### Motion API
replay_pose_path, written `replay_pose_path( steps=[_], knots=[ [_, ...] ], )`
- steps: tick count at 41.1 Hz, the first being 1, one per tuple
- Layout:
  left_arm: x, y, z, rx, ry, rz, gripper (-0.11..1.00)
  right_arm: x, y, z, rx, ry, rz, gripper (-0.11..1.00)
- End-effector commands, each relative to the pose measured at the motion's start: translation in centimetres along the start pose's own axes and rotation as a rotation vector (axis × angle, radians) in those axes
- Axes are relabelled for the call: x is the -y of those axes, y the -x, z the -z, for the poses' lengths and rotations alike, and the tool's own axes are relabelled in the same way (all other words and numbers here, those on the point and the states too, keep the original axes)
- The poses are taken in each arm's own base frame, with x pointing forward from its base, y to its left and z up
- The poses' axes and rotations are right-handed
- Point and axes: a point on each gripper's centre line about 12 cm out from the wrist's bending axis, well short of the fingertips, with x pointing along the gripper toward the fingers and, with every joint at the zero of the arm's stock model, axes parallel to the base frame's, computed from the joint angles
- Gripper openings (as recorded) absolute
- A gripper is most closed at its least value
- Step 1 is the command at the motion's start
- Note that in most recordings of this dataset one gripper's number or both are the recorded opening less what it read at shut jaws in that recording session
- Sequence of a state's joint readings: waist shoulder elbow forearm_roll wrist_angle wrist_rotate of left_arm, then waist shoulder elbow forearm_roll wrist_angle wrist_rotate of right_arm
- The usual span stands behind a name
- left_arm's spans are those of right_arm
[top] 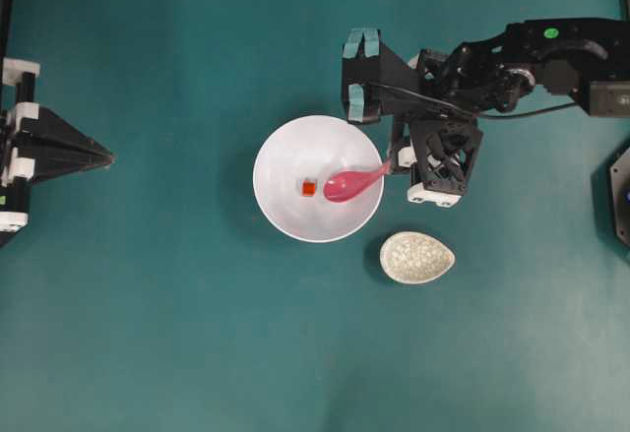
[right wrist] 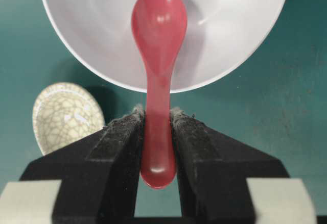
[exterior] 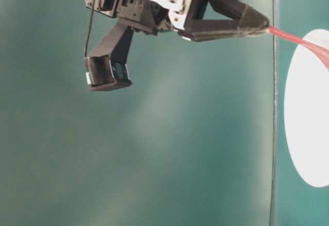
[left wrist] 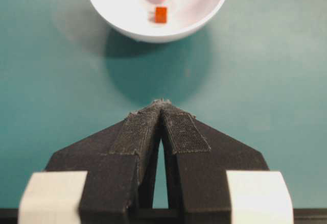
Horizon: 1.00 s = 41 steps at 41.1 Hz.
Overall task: Grip the spoon and scoop the red block from the bowl with right arm.
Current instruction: 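Push the spoon under the red cube along the bowl bottom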
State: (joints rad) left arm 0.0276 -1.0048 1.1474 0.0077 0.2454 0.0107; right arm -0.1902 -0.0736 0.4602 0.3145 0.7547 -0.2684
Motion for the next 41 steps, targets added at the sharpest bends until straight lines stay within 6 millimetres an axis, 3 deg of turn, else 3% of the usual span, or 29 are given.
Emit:
replay_pose_path(
  steps=[1,41],
  knots=[
    [-0.1,0.2,-1.2,0.031,-0.003,-0.004,0.0,-0.2,0.8,-1.2,0.041,0.01,0.004,0.25],
    [-0.1,0.2,-1.3,0.034,-0.011,-0.006,0.0,-0.1,-1.0,-3.9,0.091,0.028,0.014,0.25]
  ],
)
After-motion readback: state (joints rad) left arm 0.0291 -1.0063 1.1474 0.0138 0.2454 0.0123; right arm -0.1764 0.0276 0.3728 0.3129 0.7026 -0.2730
